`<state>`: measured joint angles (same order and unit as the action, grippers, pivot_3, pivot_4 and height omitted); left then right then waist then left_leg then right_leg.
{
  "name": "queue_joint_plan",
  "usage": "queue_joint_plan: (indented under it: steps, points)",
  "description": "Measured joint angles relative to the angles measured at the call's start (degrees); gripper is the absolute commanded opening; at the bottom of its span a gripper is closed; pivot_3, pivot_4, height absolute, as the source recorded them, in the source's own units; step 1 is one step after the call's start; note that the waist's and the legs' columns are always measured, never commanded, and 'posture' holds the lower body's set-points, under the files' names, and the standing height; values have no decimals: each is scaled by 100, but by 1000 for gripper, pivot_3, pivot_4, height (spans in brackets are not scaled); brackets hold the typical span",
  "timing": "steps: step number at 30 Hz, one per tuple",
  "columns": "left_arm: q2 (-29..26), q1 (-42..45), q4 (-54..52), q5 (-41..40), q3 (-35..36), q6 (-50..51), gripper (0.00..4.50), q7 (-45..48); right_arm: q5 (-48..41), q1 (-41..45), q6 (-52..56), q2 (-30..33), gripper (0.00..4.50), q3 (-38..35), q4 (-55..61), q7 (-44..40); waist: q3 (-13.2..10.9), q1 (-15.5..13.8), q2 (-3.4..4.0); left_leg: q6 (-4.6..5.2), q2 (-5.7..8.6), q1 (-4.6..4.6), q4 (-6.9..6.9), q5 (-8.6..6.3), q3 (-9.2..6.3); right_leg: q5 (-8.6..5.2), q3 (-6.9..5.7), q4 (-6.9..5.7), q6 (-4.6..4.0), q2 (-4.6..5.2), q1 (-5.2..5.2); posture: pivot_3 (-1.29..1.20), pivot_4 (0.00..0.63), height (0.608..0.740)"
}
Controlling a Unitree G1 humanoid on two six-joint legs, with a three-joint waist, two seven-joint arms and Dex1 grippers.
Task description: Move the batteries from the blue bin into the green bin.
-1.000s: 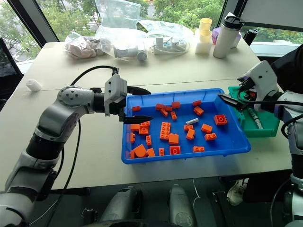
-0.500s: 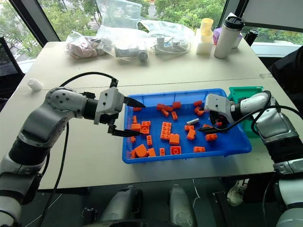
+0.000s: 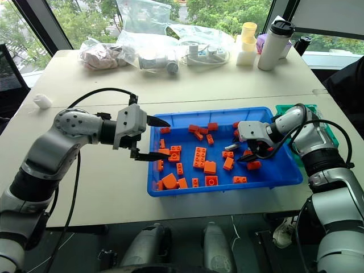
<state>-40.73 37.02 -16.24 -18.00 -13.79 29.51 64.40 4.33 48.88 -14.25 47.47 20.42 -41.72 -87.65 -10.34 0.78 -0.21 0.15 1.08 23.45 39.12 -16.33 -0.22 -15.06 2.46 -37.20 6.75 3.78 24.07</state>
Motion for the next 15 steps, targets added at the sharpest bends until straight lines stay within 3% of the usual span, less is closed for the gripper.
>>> queue_joint_plan:
  steps: [4, 12, 15]
  points:
    - [1, -61, -94, -6, 7, 28, 4500, -95, 131, 250, -358, -177, 38, 36, -445, -78, 0, 16, 0, -1, -2, -4, -2, 0, -2, 0, 0, -1, 0, -1, -1, 0, 150, 740]
    - [0, -140, -193, -11, 15, 102, 4500, -211, 224, 303, -300, -300, 21, -88, -517, 103, 0, 2, 0, -1, 0, -4, -2, 0, -3, 0, 0, -1, 0, 1, -3, 0, 150, 740]
    - [44, -138, -149, -24, 63, 89, 4500, -235, 203, 295, 189, -212, 21, -319, -309, 382, -2, -4, 3, -2, 1, -1, -2, 0, -3, 0, 0, -3, 0, 3, 2, 0, 150, 740]
